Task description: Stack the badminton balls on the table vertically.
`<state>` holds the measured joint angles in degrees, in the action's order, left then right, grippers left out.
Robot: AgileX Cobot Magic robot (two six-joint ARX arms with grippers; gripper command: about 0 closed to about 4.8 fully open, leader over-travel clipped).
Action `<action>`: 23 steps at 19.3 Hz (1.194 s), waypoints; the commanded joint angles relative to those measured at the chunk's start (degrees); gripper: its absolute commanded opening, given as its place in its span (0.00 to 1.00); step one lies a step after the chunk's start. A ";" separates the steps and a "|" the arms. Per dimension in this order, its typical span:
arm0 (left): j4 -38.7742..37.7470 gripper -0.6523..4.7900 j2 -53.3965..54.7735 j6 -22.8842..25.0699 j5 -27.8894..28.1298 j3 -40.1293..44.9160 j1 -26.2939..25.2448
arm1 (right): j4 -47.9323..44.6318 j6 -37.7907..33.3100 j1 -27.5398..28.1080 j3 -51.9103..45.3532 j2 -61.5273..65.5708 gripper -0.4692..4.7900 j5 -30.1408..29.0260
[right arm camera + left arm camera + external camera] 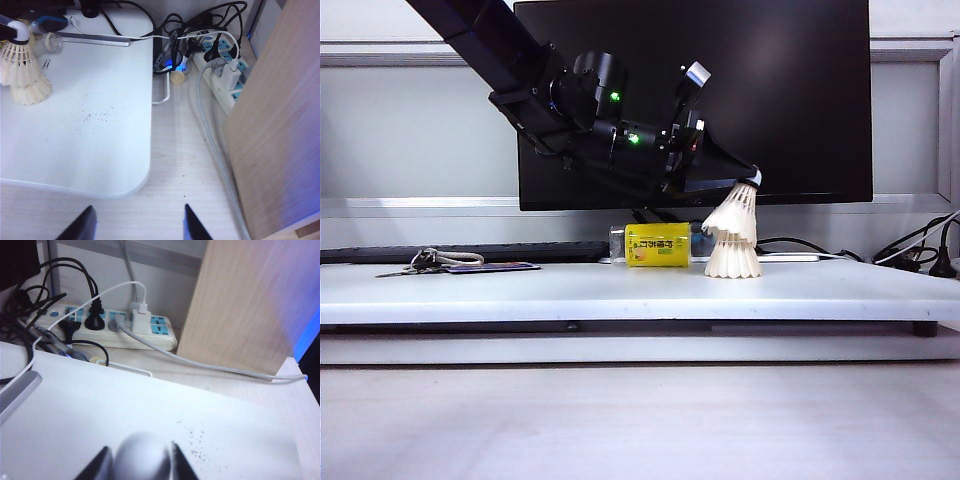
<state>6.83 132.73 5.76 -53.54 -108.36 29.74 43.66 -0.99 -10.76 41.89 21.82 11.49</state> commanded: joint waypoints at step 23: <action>-34.91 0.66 -49.11 5.20 9.92 -0.35 -8.52 | -5.33 -0.52 -0.02 0.15 -2.89 0.52 -8.79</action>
<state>-23.20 86.43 7.35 -47.75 -108.60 21.39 40.25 -1.13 -10.76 41.89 19.14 4.19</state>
